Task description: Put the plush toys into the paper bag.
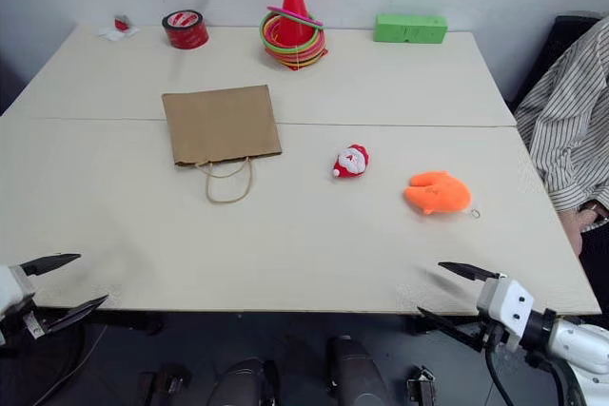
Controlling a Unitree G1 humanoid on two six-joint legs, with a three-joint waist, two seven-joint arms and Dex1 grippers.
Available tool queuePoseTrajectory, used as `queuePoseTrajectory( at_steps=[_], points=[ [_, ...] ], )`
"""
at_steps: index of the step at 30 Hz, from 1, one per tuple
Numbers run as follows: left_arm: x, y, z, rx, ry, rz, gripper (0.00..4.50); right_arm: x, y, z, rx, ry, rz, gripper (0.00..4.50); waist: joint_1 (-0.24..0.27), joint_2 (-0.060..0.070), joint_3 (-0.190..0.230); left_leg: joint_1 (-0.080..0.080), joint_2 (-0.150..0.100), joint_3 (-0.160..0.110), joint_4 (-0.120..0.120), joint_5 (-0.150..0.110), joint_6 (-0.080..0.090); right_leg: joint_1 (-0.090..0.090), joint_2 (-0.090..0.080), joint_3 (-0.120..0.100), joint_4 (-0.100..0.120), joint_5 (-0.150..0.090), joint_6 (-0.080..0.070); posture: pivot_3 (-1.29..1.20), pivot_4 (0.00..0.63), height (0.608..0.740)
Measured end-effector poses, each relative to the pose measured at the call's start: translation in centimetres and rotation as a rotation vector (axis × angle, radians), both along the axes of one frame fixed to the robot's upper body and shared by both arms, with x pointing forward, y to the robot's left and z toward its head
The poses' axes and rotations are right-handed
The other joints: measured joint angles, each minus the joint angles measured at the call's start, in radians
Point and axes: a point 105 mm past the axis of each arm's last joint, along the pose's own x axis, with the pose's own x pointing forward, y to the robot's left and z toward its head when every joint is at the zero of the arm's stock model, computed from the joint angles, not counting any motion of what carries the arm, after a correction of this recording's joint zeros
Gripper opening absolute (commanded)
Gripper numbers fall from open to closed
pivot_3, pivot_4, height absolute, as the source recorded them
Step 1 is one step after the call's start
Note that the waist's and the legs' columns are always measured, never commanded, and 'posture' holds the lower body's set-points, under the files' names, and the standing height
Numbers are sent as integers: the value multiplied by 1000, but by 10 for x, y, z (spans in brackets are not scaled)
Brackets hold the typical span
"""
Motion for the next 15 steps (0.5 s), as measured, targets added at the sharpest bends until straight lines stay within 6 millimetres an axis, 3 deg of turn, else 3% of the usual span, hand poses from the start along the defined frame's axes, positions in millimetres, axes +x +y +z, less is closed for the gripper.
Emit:
queuePoseTrajectory(
  at_steps=[6,11,15],
  points=[
    [9,-16,13,-125,35,-23,4493,13,17,16,76,-75,-2,4493,2,-2,-1,0,0,-1,1,0,0,0,0,0,1,0,0,0,150,740],
    [61,-45,49,-157,-61,-85,4493,36,45,49,263,-188,-24,4493,19,-1,-2,0,-1,-2,2,1,-1,0,0,0,3,0,0,0,150,740],
    [104,-76,59,-77,-157,-157,4493,56,66,74,364,-271,-32,4493,26,-1,-2,-1,-1,-1,2,2,-3,0,0,0,3,1,0,0,150,740]
  ],
)
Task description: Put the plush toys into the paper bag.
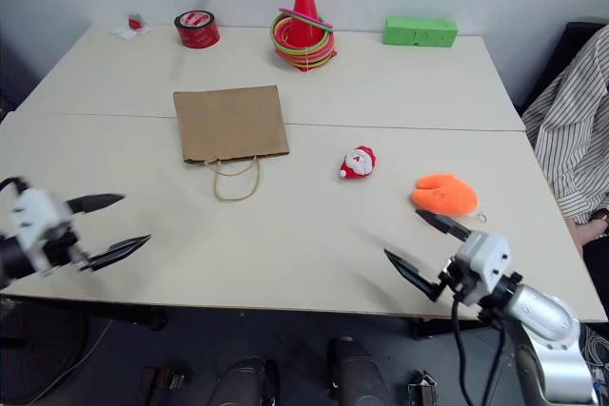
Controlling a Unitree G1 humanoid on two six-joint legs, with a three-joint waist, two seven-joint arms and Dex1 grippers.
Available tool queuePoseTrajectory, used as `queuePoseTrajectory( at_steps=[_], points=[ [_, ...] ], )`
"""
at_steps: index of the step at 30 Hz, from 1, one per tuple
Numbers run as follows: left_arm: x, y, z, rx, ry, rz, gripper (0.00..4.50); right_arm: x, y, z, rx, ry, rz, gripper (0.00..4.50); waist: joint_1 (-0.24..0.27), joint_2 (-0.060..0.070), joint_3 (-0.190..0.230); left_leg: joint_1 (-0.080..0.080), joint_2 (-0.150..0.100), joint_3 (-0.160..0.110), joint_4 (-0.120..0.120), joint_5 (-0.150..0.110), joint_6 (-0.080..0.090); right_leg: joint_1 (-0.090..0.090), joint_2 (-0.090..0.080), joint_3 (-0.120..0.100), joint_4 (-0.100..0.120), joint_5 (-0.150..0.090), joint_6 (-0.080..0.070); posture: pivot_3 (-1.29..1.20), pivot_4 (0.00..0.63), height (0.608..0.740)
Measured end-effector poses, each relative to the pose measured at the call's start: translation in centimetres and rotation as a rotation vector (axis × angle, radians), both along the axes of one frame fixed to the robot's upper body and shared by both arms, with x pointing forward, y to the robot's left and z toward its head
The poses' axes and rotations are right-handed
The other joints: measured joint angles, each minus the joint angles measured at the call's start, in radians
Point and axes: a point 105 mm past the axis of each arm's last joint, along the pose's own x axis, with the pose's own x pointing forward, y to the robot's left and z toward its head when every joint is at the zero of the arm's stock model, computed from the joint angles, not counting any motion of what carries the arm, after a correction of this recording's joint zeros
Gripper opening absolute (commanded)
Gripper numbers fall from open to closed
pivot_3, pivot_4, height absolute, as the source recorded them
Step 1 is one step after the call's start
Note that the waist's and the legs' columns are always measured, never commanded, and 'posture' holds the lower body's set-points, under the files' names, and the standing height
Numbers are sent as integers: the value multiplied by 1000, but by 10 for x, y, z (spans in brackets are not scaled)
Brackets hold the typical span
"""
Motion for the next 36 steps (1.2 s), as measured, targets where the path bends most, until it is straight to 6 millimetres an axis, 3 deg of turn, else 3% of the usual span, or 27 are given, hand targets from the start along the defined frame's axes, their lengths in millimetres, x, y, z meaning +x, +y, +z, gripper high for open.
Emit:
queuePoseTrajectory(
  at_steps=[4,10,15,20,24,28,34,36],
  points=[
    [53,-25,8,55,-123,6,4493,9,16,11,33,-38,9,4493,4,0,0,-2,0,0,2,1,-2,0,1,-1,0,0,0,0,150,740],
    [92,-53,5,126,-195,-38,3025,12,21,7,26,-25,-6,4500,1,0,0,-2,1,4,6,1,-1,-1,1,1,0,0,1,0,150,740],
    [104,-68,-3,144,-178,-98,1484,9,20,3,21,-15,-37,4500,0,0,0,-2,1,10,9,1,-1,-1,2,1,3,0,1,0,150,740],
    [94,-79,-5,54,-28,-222,32,5,18,-2,19,7,-51,4500,2,0,0,-2,1,12,11,1,-2,-1,2,1,4,0,1,0,150,740],
    [53,-109,24,-220,138,-483,0,2,30,1,22,43,27,3592,-3,0,0,-2,3,9,13,0,-2,-1,3,3,6,0,1,0,150,740],
    [18,-117,52,-340,273,-585,0,3,63,4,7,87,181,2041,-15,0,0,-1,3,4,13,1,-3,0,4,5,9,0,1,0,150,740],
    [-7,-130,63,-465,369,-622,0,24,125,6,-55,107,345,113,-22,0,0,-2,3,0,15,2,-4,0,5,4,9,0,1,0,150,740],
    [-12,-134,66,-489,375,-626,0,36,143,-2,-83,132,361,49,-22,0,0,-3,3,-1,15,2,-4,0,5,4,8,0,1,0,150,740]
  ],
)
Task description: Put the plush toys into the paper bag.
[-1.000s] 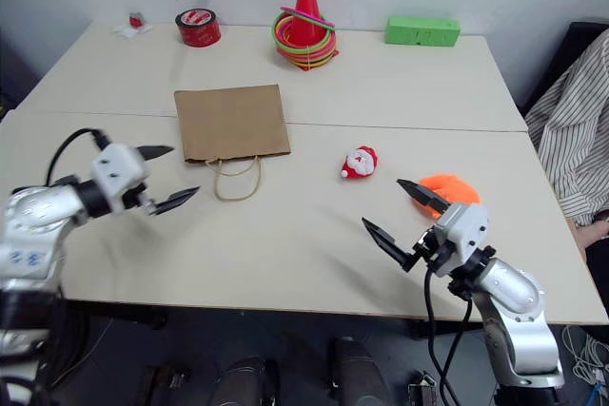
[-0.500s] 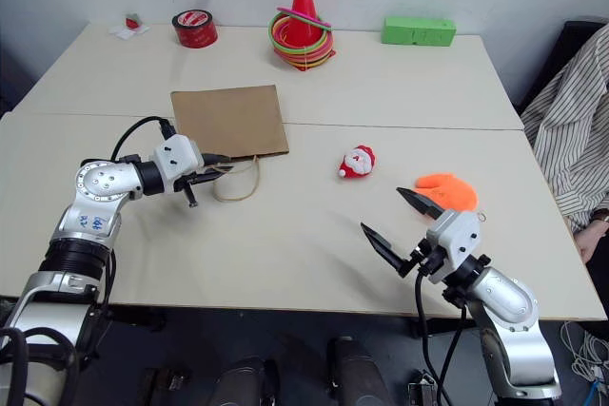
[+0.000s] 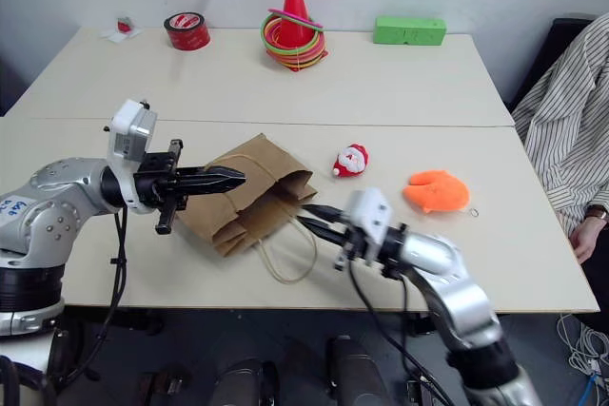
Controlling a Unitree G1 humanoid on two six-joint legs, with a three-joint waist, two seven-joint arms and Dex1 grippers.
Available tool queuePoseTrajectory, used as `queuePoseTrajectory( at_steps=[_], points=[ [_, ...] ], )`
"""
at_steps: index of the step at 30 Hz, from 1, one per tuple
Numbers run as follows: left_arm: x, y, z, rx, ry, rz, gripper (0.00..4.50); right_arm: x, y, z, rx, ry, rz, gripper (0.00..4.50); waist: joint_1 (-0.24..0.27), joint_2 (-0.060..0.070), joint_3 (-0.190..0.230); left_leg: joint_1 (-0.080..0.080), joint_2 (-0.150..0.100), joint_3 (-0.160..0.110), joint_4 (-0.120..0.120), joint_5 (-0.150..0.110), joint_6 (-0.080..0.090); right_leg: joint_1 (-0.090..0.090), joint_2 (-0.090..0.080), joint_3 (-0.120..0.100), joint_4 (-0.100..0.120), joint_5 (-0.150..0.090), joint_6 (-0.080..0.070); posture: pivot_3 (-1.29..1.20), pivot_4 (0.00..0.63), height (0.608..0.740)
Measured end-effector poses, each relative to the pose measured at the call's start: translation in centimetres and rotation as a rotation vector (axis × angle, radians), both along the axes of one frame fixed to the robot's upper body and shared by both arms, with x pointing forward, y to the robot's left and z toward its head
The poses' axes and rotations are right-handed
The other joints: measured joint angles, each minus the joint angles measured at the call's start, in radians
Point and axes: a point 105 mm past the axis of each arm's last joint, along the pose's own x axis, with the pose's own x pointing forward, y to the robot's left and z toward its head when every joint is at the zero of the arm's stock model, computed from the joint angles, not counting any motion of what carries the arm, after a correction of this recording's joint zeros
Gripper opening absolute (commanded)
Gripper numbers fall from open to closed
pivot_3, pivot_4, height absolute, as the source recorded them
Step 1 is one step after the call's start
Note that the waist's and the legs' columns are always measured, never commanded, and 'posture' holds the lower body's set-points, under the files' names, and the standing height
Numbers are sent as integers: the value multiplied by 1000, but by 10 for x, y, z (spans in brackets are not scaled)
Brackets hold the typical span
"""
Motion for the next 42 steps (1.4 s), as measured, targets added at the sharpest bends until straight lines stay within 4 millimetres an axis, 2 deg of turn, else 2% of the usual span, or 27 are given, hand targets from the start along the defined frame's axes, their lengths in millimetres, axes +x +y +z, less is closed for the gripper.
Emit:
queuePoseTrajectory(
  at_steps=[5,8,10,13,16,20,23,26,30,32,34,37,40,42],
  points=[
    [-5,-10,2,-46,34,-5,0,21,31,-23,-86,55,9,49,0,0,0,-1,0,-1,0,0,1,0,-1,-1,-1,0,0,0,150,740],
    [-11,-13,5,-61,48,-24,0,30,46,-29,-114,54,6,49,-2,0,0,-1,0,-1,0,0,0,0,-1,-1,-1,0,0,0,150,740],
    [-13,-13,8,-73,45,-29,0,35,51,-38,-142,77,-8,49,-3,0,0,-1,0,-1,0,0,0,0,-1,-1,-1,0,0,0,150,740],
    [-13,-9,14,-104,42,-11,0,35,52,-60,-213,114,-11,49,-3,0,0,-1,0,-1,0,0,0,0,-1,-2,-1,0,0,0,150,740],
    [-7,3,31,-171,33,28,0,35,51,-62,-234,108,-13,49,-3,-1,0,-1,0,-1,0,0,0,0,-1,-2,0,0,0,0,150,740],
    [6,30,57,-287,28,120,0,30,45,-64,-244,107,-7,49,-3,-1,-1,0,-1,-1,0,0,0,0,-3,-2,0,0,0,0,150,740],
    [14,45,61,-348,58,164,0,28,41,-65,-246,110,-8,49,-3,-1,-1,0,-1,-1,0,0,0,0,-3,-3,0,0,0,0,150,740],
    [14,42,58,-336,72,141,0,27,38,-65,-242,113,-5,49,0,-3,-2,0,-1,-1,0,0,0,0,-4,-4,-1,0,0,0,150,740],
    [12,27,46,-285,96,86,0,27,34,-63,-194,107,-12,49,-1,-3,-2,-1,-1,-1,0,0,0,0,-4,-4,-1,0,0,0,150,740],
    [13,19,40,-273,100,66,0,28,29,-59,-138,120,-27,396,-1,-2,-1,-1,-1,-1,0,0,0,0,-4,-4,-1,0,0,0,150,740],
    [14,12,36,-264,99,52,0,28,22,-47,-81,106,-21,872,-1,-2,-1,-1,-1,-1,0,0,0,0,-4,-4,-1,0,0,0,150,740],
    [13,3,31,-248,96,22,0,14,3,-22,-2,33,36,1860,1,-2,-1,-1,-1,-2,-1,0,0,0,-3,-5,-2,0,0,0,150,740],
    [12,-5,25,-232,105,-9,0,-5,-31,-3,64,-2,55,2928,5,-2,-1,-2,-1,-2,-1,-1,0,0,-3,-5,-3,0,0,0,150,740],
    [12,-8,21,-219,109,-19,0,-11,-61,7,81,-25,-13,3569,11,-2,-1,-2,-2,-2,-1,-1,0,0,-3,-5,-3,0,0,0,150,740]
  ],
)
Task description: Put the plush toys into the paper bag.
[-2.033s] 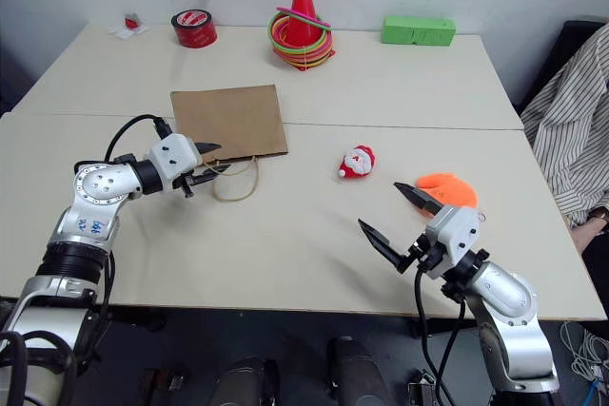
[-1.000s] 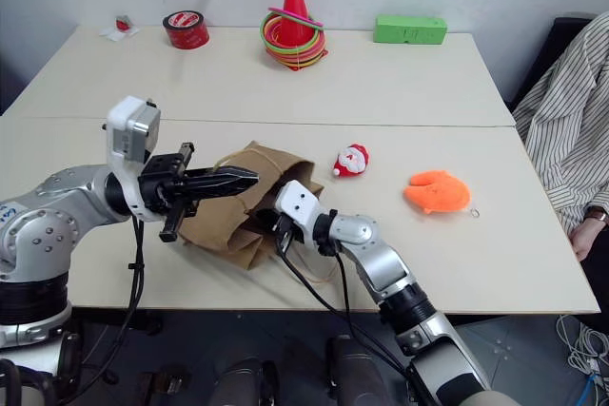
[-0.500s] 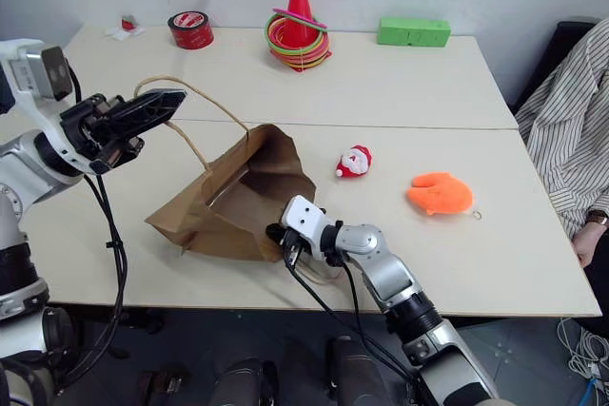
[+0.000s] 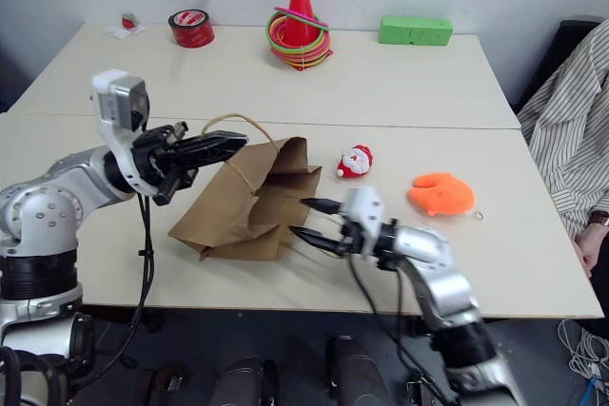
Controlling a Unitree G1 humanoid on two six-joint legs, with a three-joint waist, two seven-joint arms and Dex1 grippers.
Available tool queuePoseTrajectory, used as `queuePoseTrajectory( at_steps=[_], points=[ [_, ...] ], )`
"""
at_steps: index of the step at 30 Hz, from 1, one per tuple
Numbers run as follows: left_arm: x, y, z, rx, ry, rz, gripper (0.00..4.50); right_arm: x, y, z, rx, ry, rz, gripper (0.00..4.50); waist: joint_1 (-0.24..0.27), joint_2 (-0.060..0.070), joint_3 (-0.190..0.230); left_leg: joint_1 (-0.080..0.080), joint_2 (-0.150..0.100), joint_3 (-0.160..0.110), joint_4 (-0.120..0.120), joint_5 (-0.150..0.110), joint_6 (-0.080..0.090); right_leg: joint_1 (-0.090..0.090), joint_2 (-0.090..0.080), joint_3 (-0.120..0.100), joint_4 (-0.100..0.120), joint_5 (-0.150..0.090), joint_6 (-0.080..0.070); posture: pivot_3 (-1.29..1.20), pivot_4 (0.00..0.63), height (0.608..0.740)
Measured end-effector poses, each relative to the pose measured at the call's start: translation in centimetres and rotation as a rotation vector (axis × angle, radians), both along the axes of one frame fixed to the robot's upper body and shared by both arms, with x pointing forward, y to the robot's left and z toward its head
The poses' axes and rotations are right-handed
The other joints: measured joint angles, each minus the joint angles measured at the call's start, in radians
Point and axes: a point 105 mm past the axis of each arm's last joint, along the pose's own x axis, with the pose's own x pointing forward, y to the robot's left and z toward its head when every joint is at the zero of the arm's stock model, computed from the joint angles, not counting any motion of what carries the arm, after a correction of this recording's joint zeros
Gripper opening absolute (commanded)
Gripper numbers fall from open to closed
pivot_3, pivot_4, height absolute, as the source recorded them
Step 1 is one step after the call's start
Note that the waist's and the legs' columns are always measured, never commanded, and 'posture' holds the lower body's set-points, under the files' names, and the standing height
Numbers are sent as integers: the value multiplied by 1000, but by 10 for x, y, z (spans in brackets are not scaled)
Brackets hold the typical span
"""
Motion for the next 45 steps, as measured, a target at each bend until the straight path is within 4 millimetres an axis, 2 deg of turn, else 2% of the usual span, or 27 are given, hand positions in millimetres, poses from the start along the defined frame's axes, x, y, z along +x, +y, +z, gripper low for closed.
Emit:
queuePoseTrajectory(
  at_steps=[2,3,7,11,13,15,18,22,26,29,32,36,40,41,43,45],
  points=[
    [1,-1,-2,12,-7,-1,0,-3,-34,7,7,-25,-129,4319,6,0,0,1,0,0,0,0,0,0,0,0,0,0,0,0,150,740],
    [1,-3,-3,21,-13,-8,0,-5,-51,9,-2,-40,-204,4472,10,0,0,1,-1,0,0,0,0,0,0,0,0,0,0,0,150,740],
    [1,-5,-9,51,-21,-17,0,-22,-117,-5,-121,-60,-474,4472,15,0,0,1,-1,0,-1,0,0,1,0,1,0,0,0,0,150,740],
    [2,-6,-12,70,-32,-25,0,-57,-178,-23,-248,-50,-720,4472,15,0,0,1,-1,0,-1,0,0,1,0,2,0,-1,1,0,150,740],
    [2,-7,-13,78,-37,-28,0,-75,-196,-37,-337,-23,-788,4472,13,1,0,2,-1,1,-1,0,0,2,1,2,0,-1,1,0,150,740],
    [5,-6,-16,82,-32,-22,0,-80,-203,-48,-399,-4,-818,4472,1,0,0,3,-1,3,-1,0,0,2,1,4,0,-1,2,0,150,740],
    [7,-7,-19,98,-24,-22,0,-59,-198,-40,-429,-65,-810,4472,-20,1,1,4,-1,6,-1,0,0,5,1,7,1,0,2,0,150,740],
    [7,-10,-17,104,-36,-31,0,-10,-184,-21,-522,-130,-729,4472,-27,3,2,9,-1,4,-2,1,-1,6,2,6,2,0,2,0,150,740],
    [8,-10,-17,113,-43,-24,0,28,-176,-26,-598,-85,-670,4472,-13,3,2,6,1,2,-3,0,-3,3,5,7,1,-2,1,0,150,740],
    [9,-8,-17,120,-45,-17,0,51,-174,-35,-656,-30,-643,3846,-10,4,3,2,1,2,-1,0,-3,0,5,6,1,-2,1,0,150,740],
    [9,-8,-17,124,-48,-13,0,68,-173,-30,-670,-41,-637,2826,-11,4,3,3,1,3,0,0,-3,0,5,7,1,-1,1,0,150,740],
    [8,-6,-16,130,-51,-8,0,79,-175,-26,-704,-46,-618,1434,-17,4,3,3,1,3,0,1,-3,0,5,7,2,-1,1,0,150,740],
    [6,-1,-13,135,-45,-17,0,78,-169,-20,-706,-69,-525,260,-17,5,3,3,2,3,0,1,-3,0,6,7,2,-1,1,0,150,740],
    [5,1,-12,132,-43,-22,0,75,-160,-17,-679,-71,-464,128,-17,6,4,3,2,3,0,0,-3,0,6,7,2,-1,1,0,150,740],
    [1,4,-6,118,-40,-42,0,60,-126,-3,-577,-108,-273,105,-18,8,5,3,3,3,0,0,-4,0,8,7,2,-1,1,0,150,740],
    [-2,4,3,103,-49,-70,0,43,-82,19,-468,-169,-82,105,-17,8,5,3,6,2,1,0,-6,0,10,7,3,-1,1,0,150,740]
  ],
)
